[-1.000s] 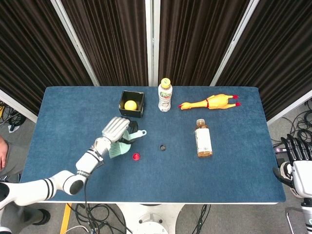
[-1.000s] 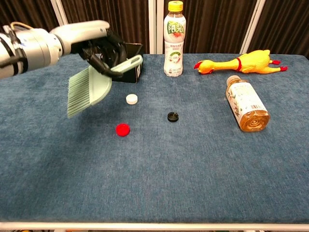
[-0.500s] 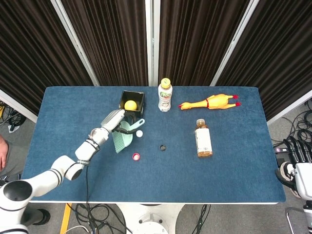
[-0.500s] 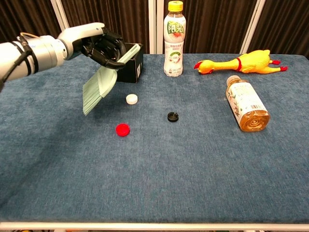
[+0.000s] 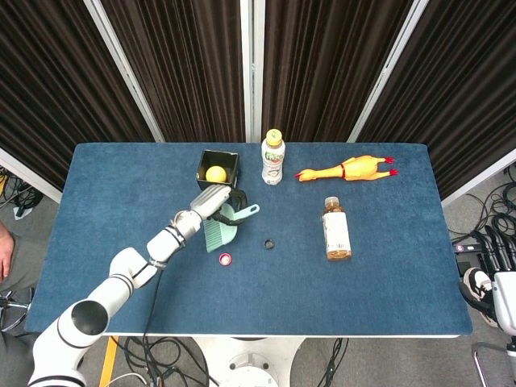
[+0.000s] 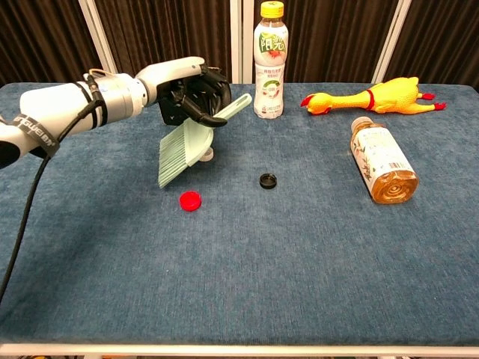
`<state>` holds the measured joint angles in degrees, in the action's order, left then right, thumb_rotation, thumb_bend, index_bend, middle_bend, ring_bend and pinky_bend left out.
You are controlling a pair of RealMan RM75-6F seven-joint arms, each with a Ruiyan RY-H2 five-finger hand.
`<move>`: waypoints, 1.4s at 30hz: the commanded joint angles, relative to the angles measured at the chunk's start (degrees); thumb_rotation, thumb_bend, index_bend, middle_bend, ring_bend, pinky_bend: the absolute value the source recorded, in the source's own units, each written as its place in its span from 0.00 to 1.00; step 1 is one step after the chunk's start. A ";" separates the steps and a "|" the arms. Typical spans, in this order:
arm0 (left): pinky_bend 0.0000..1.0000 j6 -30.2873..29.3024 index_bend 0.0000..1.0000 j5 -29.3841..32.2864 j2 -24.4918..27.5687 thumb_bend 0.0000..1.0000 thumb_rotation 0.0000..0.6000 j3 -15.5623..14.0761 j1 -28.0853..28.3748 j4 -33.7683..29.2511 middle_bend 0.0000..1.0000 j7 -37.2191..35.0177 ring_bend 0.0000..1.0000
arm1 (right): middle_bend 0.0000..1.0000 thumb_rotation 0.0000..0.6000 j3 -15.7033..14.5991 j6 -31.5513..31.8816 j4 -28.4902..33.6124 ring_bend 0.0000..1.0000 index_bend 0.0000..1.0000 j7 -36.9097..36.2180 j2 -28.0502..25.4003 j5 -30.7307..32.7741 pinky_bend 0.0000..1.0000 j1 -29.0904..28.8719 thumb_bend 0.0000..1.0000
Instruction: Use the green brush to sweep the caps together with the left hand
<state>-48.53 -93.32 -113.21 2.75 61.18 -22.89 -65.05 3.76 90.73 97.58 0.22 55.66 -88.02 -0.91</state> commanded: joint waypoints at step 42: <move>0.36 -2.11 0.55 0.37 2.08 0.41 1.00 -5.24 4.32 -2.21 0.61 -11.30 0.40 | 0.00 1.00 -0.86 -2.10 3.47 0.00 0.00 5.40 -0.33 -3.34 0.00 -1.45 0.15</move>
<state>-53.70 -94.31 -111.01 -2.70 66.26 -25.33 -76.92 2.96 88.54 101.15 5.72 55.32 -91.26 -2.42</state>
